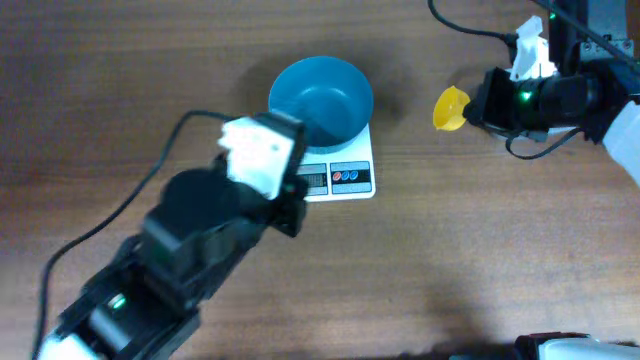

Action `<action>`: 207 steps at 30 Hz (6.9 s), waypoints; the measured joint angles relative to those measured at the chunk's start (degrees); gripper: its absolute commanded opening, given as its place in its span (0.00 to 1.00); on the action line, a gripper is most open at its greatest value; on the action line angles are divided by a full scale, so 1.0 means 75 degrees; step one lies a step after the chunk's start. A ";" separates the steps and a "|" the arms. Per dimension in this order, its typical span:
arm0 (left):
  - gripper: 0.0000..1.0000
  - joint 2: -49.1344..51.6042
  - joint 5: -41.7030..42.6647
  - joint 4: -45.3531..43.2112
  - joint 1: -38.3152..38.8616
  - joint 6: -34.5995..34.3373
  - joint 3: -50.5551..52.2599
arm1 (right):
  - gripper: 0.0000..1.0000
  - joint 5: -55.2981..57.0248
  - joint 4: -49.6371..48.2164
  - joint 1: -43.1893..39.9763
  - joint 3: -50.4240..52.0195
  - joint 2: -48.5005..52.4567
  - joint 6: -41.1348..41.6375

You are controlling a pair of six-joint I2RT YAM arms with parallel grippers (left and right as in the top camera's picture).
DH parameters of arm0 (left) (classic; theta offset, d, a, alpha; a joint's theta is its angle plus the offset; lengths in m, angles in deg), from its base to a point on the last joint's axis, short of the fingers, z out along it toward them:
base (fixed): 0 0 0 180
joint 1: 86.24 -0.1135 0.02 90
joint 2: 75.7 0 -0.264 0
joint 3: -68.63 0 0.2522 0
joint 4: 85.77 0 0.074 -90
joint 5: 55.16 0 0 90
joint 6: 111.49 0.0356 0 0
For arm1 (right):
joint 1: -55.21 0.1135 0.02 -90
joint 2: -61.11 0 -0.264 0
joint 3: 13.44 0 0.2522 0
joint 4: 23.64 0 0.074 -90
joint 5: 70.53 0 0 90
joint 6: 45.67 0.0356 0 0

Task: Scoop item into bowl and weigh 50g on scale
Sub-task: 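Withdraw the left gripper from the scale to the left side, then lower the yellow scoop into the red bean tub with the right gripper, then drag the scoop through the beans with the right gripper to fill it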

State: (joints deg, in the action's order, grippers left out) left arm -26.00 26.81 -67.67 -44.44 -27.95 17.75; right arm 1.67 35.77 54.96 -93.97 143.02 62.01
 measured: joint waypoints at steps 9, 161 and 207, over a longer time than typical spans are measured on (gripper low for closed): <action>0.99 -0.1139 -0.3162 0.2177 0.0012 -0.0015 -0.0020 | 0.04 0.0347 -0.0102 0.0000 0.0000 0.0000 -0.0152; 0.99 0.1973 0.4619 0.8650 -0.4838 0.7023 -0.3622 | 0.04 -0.0571 0.2043 -0.2917 -0.2812 0.4045 -0.3325; 0.99 0.1973 0.4619 0.8650 -0.4838 0.7026 -0.3622 | 0.04 -0.3969 0.1871 -0.4371 -0.2460 0.4838 -0.2142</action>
State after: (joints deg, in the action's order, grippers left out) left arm -11.21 61.45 -2.80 -80.72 24.75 -9.42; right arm -28.10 49.80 22.18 -112.41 179.30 45.94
